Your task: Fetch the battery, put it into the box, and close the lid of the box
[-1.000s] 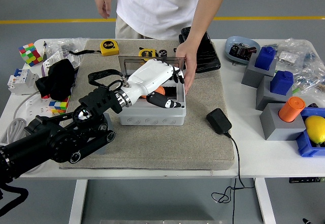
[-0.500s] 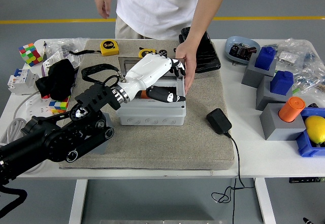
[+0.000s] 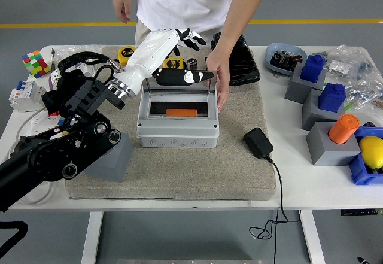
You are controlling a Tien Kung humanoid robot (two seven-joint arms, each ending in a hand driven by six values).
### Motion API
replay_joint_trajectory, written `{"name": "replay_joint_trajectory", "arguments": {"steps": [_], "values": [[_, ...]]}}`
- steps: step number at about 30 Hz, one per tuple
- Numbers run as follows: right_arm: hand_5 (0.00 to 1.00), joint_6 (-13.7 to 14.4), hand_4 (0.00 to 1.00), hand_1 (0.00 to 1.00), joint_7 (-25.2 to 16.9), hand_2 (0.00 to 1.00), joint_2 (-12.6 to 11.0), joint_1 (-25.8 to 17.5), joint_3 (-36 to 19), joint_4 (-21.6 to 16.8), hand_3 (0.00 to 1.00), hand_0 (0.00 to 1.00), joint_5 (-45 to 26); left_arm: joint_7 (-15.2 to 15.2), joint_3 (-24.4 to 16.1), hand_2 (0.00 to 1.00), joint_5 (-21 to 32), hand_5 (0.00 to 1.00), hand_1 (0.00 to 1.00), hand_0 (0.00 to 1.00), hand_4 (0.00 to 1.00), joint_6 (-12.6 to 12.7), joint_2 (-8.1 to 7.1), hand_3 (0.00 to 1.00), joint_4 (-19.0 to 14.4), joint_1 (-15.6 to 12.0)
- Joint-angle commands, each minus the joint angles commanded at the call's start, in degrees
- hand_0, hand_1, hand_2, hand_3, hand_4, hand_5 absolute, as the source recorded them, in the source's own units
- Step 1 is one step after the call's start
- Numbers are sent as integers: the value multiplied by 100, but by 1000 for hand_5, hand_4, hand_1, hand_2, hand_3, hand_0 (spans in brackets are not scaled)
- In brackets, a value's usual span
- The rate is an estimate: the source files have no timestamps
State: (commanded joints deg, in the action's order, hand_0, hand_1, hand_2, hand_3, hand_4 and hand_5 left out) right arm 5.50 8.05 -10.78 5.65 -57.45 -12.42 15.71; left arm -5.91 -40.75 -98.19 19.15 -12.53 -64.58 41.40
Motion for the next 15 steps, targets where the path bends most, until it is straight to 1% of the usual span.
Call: {"name": "replay_joint_trajectory", "arguments": {"steps": [1,3,5,6,7,8,11,12,15], "values": [[383,3,984,668,1,666,-3,-2,-2,-3,547,641,4,146,9,799,14,998,838,793,998,-113,-13,802,16,-19],[383,2,984,668,12,666,-5,-30,-5,13,547,641,4,464,27,799,42,998,838,793,998,-391,-55,802,-12,-129],[383,5,984,668,16,666,-1,-48,-25,24,547,641,14,700,41,799,60,998,838,793,998,-589,-91,802,-68,-211],[384,16,985,669,4,666,2,-55,-55,15,548,638,31,831,39,765,76,998,795,753,998,-696,-139,775,-164,-288],[384,19,985,669,-2,666,6,-55,-72,5,548,638,40,919,32,765,116,998,795,753,998,-766,-193,775,-282,-355],[384,22,985,669,-4,666,10,-54,-87,3,548,638,49,929,30,765,160,998,795,753,998,-779,-235,775,-372,-398],[384,30,985,669,-3,666,-9,-38,-110,-10,548,638,59,820,2,765,206,998,795,753,998,-686,-329,775,-620,-487],[386,34,983,669,-1,666,-22,-27,-115,-15,547,636,63,845,-7,751,217,998,778,732,998,-698,-347,773,-675,-492],[386,22,983,669,11,666,-41,-19,-114,-9,547,636,60,947,33,751,243,998,778,732,998,-763,-412,773,-775,-519]]}}
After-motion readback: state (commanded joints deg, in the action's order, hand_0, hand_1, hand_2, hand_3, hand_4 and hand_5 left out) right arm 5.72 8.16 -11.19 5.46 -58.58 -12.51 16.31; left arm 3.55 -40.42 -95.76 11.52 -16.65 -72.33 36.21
